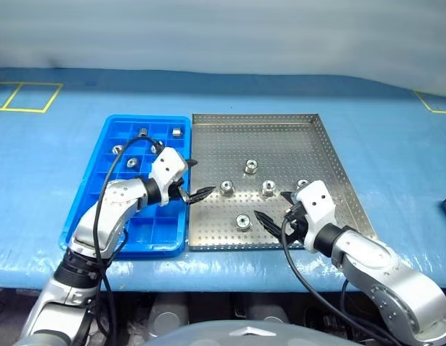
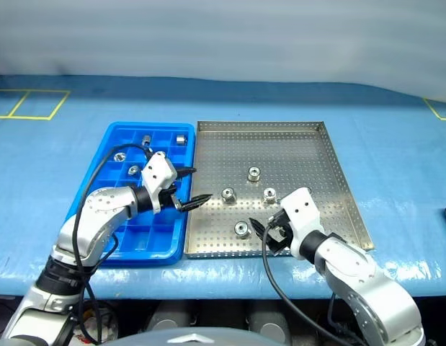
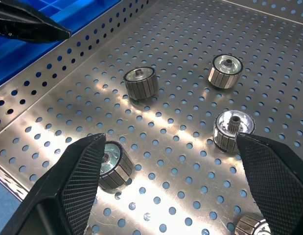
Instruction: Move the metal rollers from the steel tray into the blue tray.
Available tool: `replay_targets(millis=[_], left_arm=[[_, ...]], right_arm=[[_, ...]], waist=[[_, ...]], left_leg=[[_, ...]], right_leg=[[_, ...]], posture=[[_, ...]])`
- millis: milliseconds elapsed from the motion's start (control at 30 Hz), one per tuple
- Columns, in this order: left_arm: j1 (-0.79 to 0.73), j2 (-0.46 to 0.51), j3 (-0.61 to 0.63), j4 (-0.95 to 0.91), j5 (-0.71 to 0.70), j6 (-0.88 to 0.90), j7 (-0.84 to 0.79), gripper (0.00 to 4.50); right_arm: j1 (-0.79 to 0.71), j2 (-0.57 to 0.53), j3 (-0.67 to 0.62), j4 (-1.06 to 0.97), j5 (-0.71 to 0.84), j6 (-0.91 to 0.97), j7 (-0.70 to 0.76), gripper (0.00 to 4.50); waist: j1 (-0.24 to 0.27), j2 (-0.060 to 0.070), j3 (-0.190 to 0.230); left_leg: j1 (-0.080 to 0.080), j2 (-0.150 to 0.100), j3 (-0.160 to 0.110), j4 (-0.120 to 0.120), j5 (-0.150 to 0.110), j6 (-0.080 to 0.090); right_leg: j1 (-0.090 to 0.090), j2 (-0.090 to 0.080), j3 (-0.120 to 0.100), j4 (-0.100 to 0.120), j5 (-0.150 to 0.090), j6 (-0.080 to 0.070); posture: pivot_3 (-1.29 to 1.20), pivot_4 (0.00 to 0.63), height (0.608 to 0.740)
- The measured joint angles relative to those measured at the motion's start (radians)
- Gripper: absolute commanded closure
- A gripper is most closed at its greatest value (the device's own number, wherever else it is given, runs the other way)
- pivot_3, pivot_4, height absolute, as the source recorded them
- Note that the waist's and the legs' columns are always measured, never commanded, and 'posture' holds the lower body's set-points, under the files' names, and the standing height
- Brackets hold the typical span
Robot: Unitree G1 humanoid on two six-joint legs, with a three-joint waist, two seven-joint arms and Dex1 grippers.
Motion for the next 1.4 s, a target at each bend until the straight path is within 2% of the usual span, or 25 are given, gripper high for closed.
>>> replay_targets(millis=[567, 1167, 1267, 1400], left_arm=[[0.005, 0.003, -0.009, -0.001, 0.01, 0.0, -0.039, 0.0], [0.004, -0.011, -0.007, 0.0, 0.009, -0.002, -0.035, 0.0], [-0.033, -0.026, -0.007, 0.002, 0.003, 0.002, -0.036, 0.0], [-0.185, -0.071, -0.023, 0.072, 0.01, 0.039, -0.04, 0.0]], right_arm=[[0.037, 0.014, 0.026, -0.033, -0.05, 0.024, -0.033, 0.03], [0.004, 0.015, 0.028, -0.033, -0.062, 0.04, -0.027, 0.03], [0.002, 0.016, 0.028, -0.033, -0.066, 0.04, -0.027, 0.03], [-0.01, 0.026, 0.032, -0.033, -0.07, 0.039, -0.029, 0.03]], waist=[[-0.006, 0.0, 0.0], [-0.005, 0.0, 0.0], [-0.003, 0.0, 0.0], [0.001, 0.0, 0.0]], left_leg=[[0.0, 0.0, 0.0, 0.001, 0.0, 0.0], [0.0, 0.0, 0.0, 0.001, 0.0, 0.0], [0.0, 0.0, 0.0, 0.001, 0.0, 0.0], [0.0, -0.001, 0.0, 0.003, 0.001, 0.001]], right_leg=[[0.0, 0.0, 0.0, 0.0, 0.0, 0.0], [0.0, 0.0, 0.0, 0.0, 0.0, 0.0], [0.0, 0.0, 0.0, 0.0, 0.0, 0.0], [0.001, 0.0, 0.001, 0.001, 0.0, 0.001]], posture=[[0.05, 0.15, 0.74], [0.06, 0.15, 0.74], [0.06, 0.15, 0.74], [0.06, 0.15, 0.74]])
